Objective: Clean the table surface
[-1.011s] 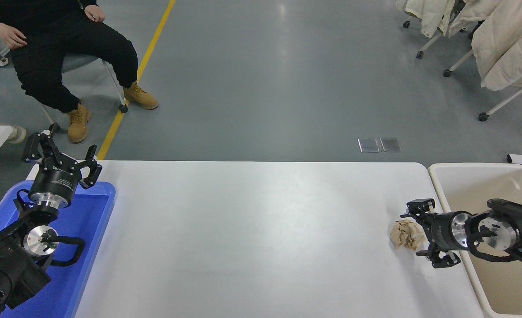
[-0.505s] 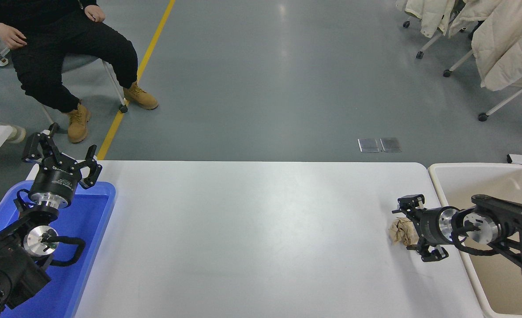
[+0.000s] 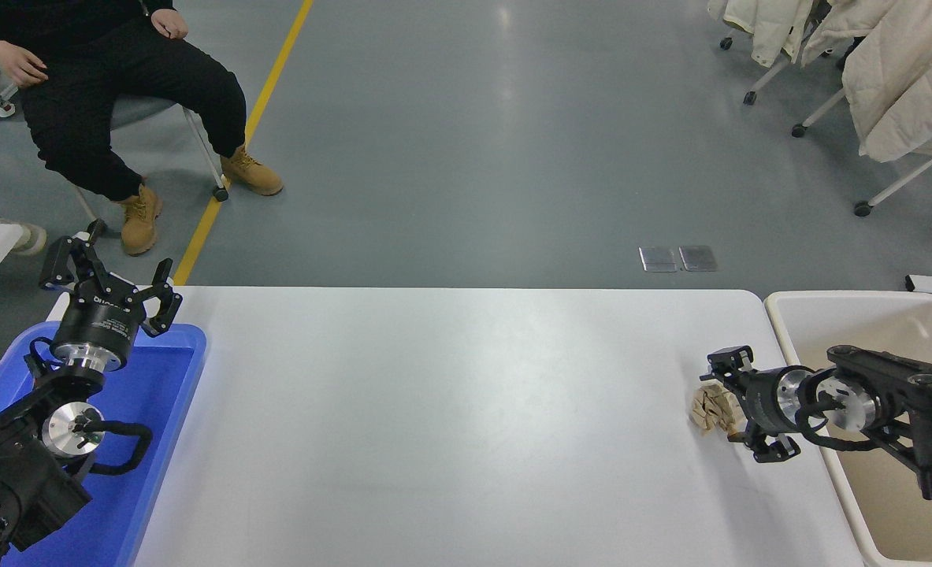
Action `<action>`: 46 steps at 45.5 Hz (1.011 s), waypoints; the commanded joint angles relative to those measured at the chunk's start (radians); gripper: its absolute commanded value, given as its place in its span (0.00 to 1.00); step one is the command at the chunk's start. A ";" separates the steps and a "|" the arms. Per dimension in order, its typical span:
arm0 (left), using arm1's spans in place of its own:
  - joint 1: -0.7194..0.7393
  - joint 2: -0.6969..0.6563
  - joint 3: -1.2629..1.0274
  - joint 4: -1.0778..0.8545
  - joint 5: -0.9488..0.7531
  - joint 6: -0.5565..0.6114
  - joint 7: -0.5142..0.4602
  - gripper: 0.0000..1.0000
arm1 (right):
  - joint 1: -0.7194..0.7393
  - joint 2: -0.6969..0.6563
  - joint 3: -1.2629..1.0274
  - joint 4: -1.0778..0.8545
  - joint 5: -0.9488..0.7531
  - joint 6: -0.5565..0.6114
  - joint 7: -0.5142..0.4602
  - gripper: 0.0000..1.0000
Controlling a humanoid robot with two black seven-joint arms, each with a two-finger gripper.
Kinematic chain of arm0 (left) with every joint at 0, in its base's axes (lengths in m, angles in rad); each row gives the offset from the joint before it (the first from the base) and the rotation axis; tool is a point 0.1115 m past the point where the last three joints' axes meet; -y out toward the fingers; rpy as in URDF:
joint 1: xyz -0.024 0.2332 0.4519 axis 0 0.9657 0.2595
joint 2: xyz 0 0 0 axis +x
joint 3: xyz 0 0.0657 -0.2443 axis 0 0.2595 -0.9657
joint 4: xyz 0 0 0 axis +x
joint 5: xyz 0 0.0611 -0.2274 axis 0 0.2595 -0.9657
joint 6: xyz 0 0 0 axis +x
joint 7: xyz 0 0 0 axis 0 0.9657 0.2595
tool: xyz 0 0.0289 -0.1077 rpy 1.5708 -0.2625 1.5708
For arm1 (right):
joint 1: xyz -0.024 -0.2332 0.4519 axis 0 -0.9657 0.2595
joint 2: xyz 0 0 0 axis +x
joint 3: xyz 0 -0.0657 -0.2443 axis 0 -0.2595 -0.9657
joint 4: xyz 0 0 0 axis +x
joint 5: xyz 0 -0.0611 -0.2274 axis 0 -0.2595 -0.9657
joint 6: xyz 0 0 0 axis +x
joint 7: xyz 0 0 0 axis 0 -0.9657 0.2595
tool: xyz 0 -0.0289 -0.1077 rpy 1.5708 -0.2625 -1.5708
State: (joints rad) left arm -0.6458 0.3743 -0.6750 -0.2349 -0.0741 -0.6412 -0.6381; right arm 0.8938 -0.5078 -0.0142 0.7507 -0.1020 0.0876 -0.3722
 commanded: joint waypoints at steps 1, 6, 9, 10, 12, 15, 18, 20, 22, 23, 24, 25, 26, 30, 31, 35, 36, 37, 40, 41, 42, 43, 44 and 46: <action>0.000 0.000 0.000 0.000 0.000 0.000 0.000 1.00 | 0.007 0.003 0.000 -0.005 -0.004 0.027 -0.053 0.50; 0.000 0.000 0.000 0.000 -0.001 0.000 0.000 1.00 | 0.010 0.003 0.000 -0.001 -0.011 0.027 -0.057 0.40; 0.000 0.000 0.000 0.000 0.000 0.000 0.000 1.00 | 0.014 0.005 0.003 -0.001 -0.015 0.027 -0.057 0.34; 0.000 0.000 0.000 -0.001 0.000 0.000 0.000 1.00 | 0.016 0.006 0.003 -0.001 -0.015 0.027 -0.057 0.32; 0.000 0.000 0.000 0.000 0.000 0.000 0.000 1.00 | 0.016 0.009 0.003 -0.001 -0.015 0.027 -0.057 0.27; 0.000 0.000 0.000 -0.001 -0.001 0.000 0.000 1.00 | 0.016 0.011 0.005 -0.001 -0.013 0.027 -0.056 0.16; 0.000 0.000 0.000 0.000 0.000 0.000 0.000 1.00 | 0.019 0.009 0.007 0.003 -0.012 0.027 -0.056 0.08; 0.000 0.000 0.000 -0.001 0.000 0.000 0.000 1.00 | 0.022 0.009 0.008 0.003 -0.012 0.027 -0.057 0.03; 0.000 0.000 0.000 -0.001 0.000 0.000 0.000 1.00 | 0.030 0.009 0.007 0.006 -0.012 0.027 -0.056 0.00; 0.000 0.000 0.000 0.000 0.000 0.000 0.000 1.00 | 0.033 0.009 0.007 0.007 -0.012 0.027 -0.057 0.00; 0.000 0.000 0.000 0.000 0.000 0.000 0.000 1.00 | 0.034 0.009 0.007 0.012 -0.010 0.029 -0.057 0.00; 0.000 0.000 0.000 -0.001 -0.001 0.000 0.000 1.00 | 0.037 0.008 0.007 0.015 -0.010 0.030 -0.057 0.00; 0.000 0.000 0.000 0.000 0.000 0.000 0.000 1.00 | 0.037 0.008 0.007 0.019 -0.010 0.032 -0.056 0.00; 0.000 0.000 0.000 -0.001 0.000 0.000 0.000 1.00 | 0.048 -0.003 0.008 0.045 -0.008 0.032 -0.057 0.00; 0.000 0.000 0.000 0.000 0.000 0.000 0.000 1.00 | 0.054 -0.009 0.008 0.056 -0.007 0.032 -0.057 0.00; 0.000 0.000 0.000 -0.001 0.000 0.000 0.000 1.00 | 0.074 -0.049 0.005 0.107 -0.010 0.032 -0.057 0.00; 0.000 0.000 0.000 0.000 0.000 0.000 0.000 1.00 | 0.077 -0.058 0.005 0.120 -0.011 0.032 -0.057 0.00; 0.000 0.000 0.000 -0.001 0.000 0.000 0.000 1.00 | 0.080 -0.067 0.003 0.133 -0.013 0.032 -0.057 0.00; 0.000 0.000 0.000 -0.001 0.000 0.000 0.000 1.00 | 0.094 -0.099 -0.003 0.168 -0.015 0.034 -0.057 0.00; 0.000 0.000 0.000 0.000 -0.001 0.000 0.000 1.00 | 0.100 -0.113 -0.007 0.183 -0.015 0.034 -0.057 0.00; 0.000 0.000 0.000 0.000 0.000 0.000 0.000 1.00 | 0.105 -0.129 -0.009 0.202 -0.016 0.034 -0.057 0.00; 0.000 0.000 0.000 0.000 -0.001 0.000 0.000 1.00 | 0.111 -0.144 -0.010 0.222 -0.018 0.034 -0.057 0.00; 0.000 0.000 0.000 0.000 -0.001 0.000 0.000 1.00 | 0.117 -0.162 -0.010 0.242 -0.022 0.034 -0.057 0.00; 0.000 0.000 0.000 0.000 0.000 0.000 0.000 1.00 | 0.129 -0.199 -0.010 0.291 -0.042 0.035 -0.057 0.00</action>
State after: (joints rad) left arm -0.6458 0.3743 -0.6749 -0.2352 -0.0741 -0.6412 -0.6381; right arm 0.9724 -0.5825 -0.0149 0.8828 -0.1151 0.1199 -0.4290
